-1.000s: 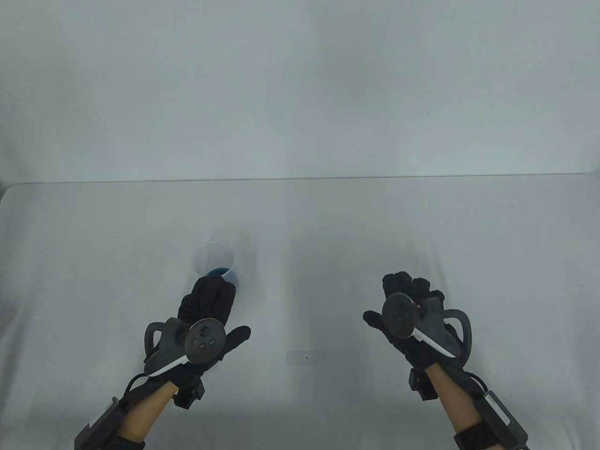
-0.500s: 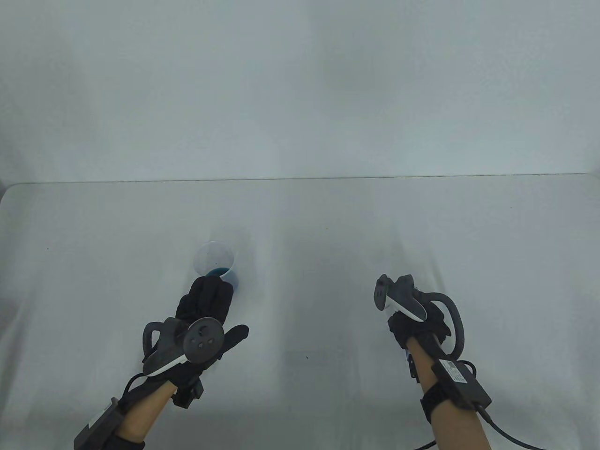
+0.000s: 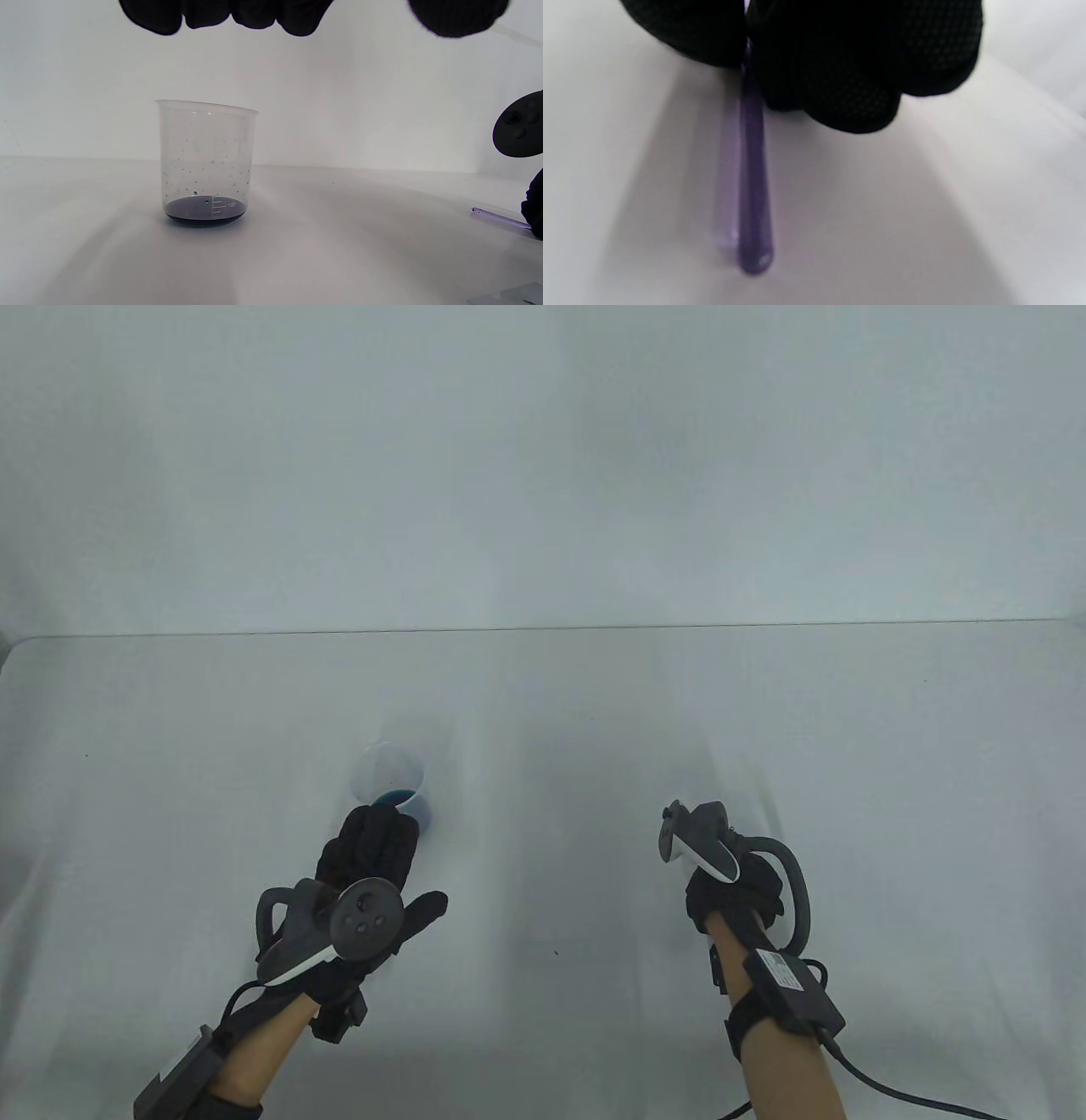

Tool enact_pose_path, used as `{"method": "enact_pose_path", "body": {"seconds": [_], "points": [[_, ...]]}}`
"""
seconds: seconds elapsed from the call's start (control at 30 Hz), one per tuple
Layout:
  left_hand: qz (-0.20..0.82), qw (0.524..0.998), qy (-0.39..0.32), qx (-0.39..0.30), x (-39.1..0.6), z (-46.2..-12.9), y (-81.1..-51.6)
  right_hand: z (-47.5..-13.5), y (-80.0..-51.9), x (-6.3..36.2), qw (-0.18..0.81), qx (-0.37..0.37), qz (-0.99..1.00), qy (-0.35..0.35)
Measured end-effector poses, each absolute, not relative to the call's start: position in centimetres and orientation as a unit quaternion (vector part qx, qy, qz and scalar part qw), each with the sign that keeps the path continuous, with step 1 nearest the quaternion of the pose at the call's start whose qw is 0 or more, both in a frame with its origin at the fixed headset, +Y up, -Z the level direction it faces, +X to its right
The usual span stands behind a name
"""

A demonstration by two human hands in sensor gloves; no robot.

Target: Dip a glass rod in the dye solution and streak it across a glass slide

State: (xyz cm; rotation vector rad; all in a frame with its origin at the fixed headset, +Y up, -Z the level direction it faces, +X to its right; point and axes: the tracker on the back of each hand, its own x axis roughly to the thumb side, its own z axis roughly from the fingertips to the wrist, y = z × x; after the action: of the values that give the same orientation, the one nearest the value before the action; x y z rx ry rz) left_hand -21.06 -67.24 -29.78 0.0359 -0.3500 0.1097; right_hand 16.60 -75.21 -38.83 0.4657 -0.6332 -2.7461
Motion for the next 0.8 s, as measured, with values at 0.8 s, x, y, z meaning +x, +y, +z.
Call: {"method": "enact_pose_path", "body": {"seconds": [0.8], "points": [[0.400,0.880,-0.241,-0.094,-13.1,-30.1,-66.8,-30.4,-62.8,8.4,-0.414,-0.137,-0.900,-0.007]]}}
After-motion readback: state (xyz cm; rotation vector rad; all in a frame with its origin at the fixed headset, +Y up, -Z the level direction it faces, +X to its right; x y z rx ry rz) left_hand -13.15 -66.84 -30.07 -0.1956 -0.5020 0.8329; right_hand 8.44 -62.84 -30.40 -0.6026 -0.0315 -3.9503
